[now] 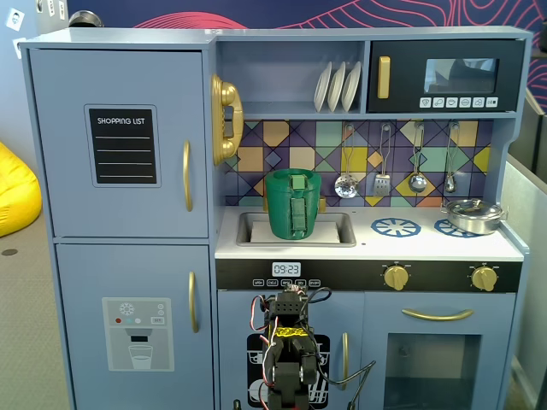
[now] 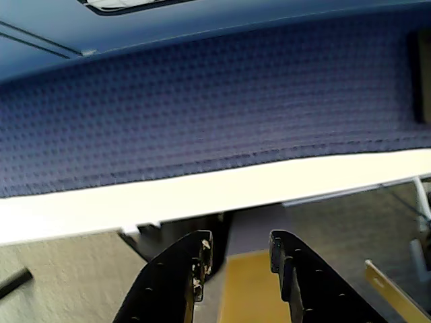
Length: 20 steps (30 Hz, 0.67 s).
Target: Close the left cabinet door
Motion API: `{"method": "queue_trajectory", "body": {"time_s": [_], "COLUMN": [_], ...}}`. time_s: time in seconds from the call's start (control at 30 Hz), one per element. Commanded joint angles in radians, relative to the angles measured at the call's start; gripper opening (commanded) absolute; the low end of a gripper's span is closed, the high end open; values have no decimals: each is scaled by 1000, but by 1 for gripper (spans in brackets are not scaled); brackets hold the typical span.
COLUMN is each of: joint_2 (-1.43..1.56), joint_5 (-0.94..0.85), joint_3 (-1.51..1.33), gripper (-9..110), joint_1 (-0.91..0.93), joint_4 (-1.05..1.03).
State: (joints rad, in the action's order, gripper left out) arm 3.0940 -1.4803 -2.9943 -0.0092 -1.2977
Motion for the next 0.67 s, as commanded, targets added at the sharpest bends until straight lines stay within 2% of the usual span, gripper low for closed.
{"method": "queue_trajectory", "body": {"time_s": [0.0, 0.1, 0.2, 0.63], "joint_2": [38, 84, 84, 84], "joint_5": [-9, -127, -34, -34], "joint_3": [-3, -3, -3, -3], "gripper": [1, 1, 1, 5], "joint_1": [-6, 25, -8, 11], "joint_4": [-101, -222, -235, -235]}}
